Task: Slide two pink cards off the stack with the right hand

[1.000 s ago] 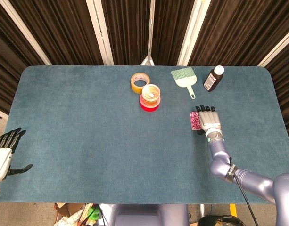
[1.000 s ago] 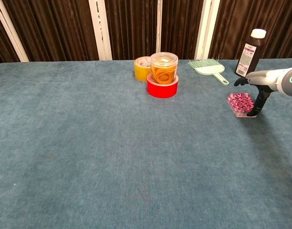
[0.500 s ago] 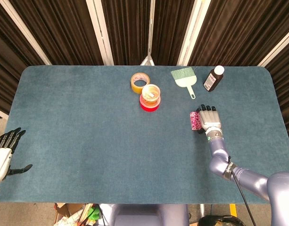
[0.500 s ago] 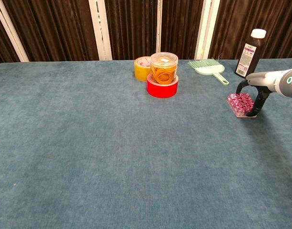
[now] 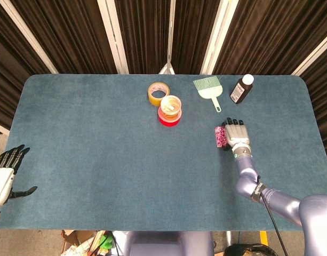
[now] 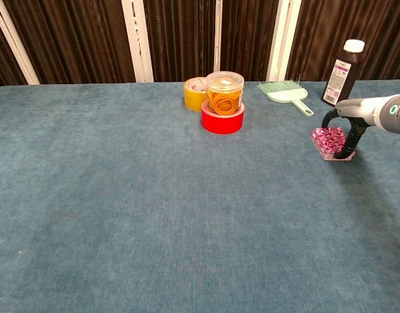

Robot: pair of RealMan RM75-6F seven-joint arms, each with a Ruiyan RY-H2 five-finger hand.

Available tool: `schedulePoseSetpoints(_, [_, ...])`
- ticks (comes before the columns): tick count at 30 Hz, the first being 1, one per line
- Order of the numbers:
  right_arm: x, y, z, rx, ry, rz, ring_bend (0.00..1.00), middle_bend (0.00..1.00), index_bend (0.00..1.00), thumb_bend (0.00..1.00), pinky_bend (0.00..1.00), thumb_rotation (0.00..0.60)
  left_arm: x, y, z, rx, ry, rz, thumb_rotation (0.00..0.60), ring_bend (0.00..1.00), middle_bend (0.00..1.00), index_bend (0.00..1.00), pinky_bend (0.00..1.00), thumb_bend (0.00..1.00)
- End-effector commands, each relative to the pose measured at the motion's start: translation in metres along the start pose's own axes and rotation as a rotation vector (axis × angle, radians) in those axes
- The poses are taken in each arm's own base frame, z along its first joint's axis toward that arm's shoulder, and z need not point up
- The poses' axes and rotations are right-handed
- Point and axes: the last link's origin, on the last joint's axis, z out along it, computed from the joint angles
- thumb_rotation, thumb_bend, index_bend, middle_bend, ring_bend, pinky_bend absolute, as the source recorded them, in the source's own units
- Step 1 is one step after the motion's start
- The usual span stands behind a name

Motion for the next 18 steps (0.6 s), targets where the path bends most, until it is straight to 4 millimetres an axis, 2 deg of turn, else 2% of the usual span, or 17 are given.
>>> schedulePoseSetpoints(1, [0.0001,-0.0007,0.0006,0.0,0.0,0.002,0.0,0.0,0.22,0.26,0.0,0.6,0.0,-0.0001,0.0,0.0,0.0,0.0,0.6,0.0,0.0,0.0,0.04,0.0])
schedulePoseSetpoints(7, [-0.0015,0.0011,0.0028,-0.011,-0.006,0.005,0.0,0.0,0.28,0.26,0.0,0.6,0.0002,-0.0005,-0.0001,0.002,0.0,-0.001,0.6,0.0,0.0,0.0,0.04,0.0])
schedulePoseSetpoints(14, [-0.0018,0.0011,0.0025,-0.009,-0.002,0.013,0.0,0.05,0.44,0.27,0.0,0.6,0.0,-0.0003,-0.0001,0.001,0.001,0.0,0.6,0.0,0.0,0.0,0.04,0.0])
schedulePoseSetpoints(18, [0.0008,-0.0013,-0.0001,0.007,0.013,0.022,0.0,0.09,0.53,0.32,0.0,0.6,0.0,0.0,0.0,0.0,0.002,-0.001,0.6,0.0,0.0,0.0,0.04,0.0])
